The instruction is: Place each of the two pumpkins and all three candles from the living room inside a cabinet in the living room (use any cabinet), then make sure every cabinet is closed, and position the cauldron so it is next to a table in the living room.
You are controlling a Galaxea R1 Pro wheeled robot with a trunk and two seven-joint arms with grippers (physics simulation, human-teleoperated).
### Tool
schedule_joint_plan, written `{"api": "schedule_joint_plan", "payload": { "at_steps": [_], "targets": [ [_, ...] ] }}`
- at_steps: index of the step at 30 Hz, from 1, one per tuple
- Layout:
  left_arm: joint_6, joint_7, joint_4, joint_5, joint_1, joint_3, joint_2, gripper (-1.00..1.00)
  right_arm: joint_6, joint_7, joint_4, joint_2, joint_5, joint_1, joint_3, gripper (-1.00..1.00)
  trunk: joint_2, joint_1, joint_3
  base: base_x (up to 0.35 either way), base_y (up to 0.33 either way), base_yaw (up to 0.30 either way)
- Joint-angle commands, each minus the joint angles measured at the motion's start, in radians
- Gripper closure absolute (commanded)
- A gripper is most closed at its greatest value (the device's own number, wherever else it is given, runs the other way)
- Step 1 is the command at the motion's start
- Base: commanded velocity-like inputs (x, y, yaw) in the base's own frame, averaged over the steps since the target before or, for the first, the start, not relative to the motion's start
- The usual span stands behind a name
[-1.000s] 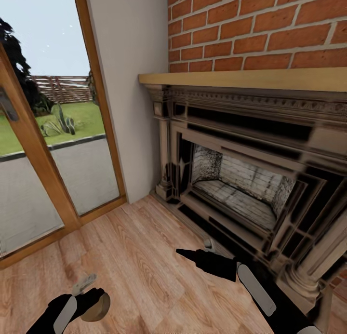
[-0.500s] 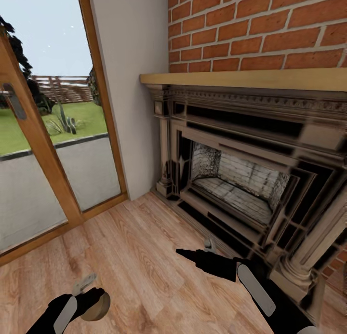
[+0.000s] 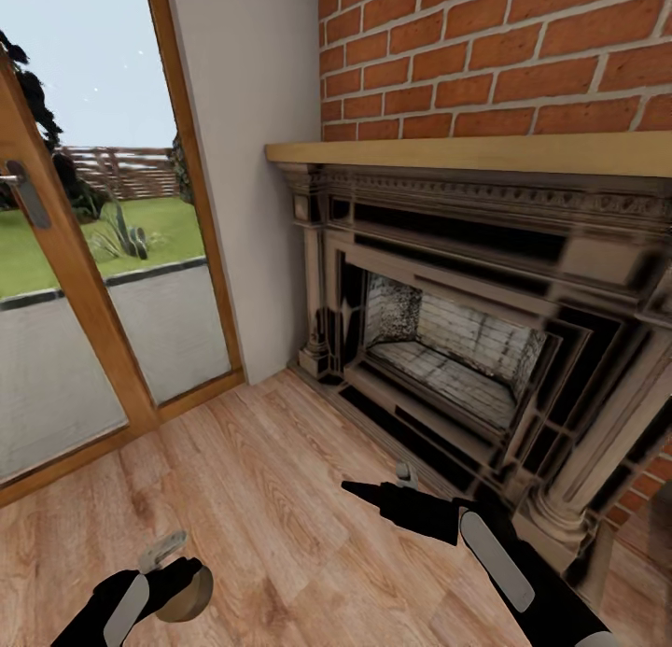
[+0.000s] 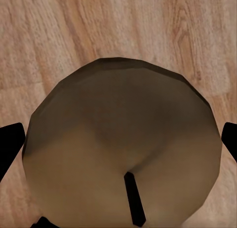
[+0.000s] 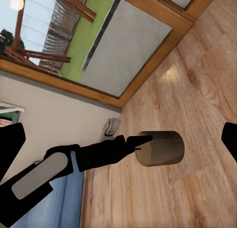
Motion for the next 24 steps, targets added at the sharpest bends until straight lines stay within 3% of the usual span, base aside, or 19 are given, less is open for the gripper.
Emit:
{"api": "schedule_joint_plan", "payload": {
  "at_steps": [1,6,9,17,24],
  "targets": [
    [0.006,0.007,-0.002,0.011,0.0,0.001,0.0,1.0,0.004,-0.001,0.0,-0.001,-0.006,-0.001,0.001,-1.0,-0.001,0.0,-0.001,-0.011,-0.02,0.0],
    [0.006,0.007,-0.002,0.011,0.0,0.0,0.0,1.0,0.001,-0.001,0.0,-0.001,-0.006,-0.001,0.004,-1.0,-0.001,0.0,-0.001,-0.002,-0.003,0.0],
    [0.006,0.007,-0.002,0.011,0.0,0.0,0.0,1.0,-0.038,-0.001,0.0,-0.001,-0.006,-0.001,0.005,-1.0,-0.001,0.0,-0.001,-0.036,0.0,0.0],
    [0.006,0.007,-0.002,0.01,0.0,0.0,-0.002,1.0,-0.077,-0.002,0.001,-0.001,-0.006,-0.001,0.011,-1.0,-0.001,0.0,-0.001,-0.216,-0.064,-0.001],
    [0.006,0.007,-0.002,0.009,0.0,0.0,-0.002,1.0,-0.083,-0.001,0.003,-0.001,-0.006,-0.001,0.011,-1.0,-0.001,0.0,0.004,-0.112,-0.049,-0.179]
  ]
}}
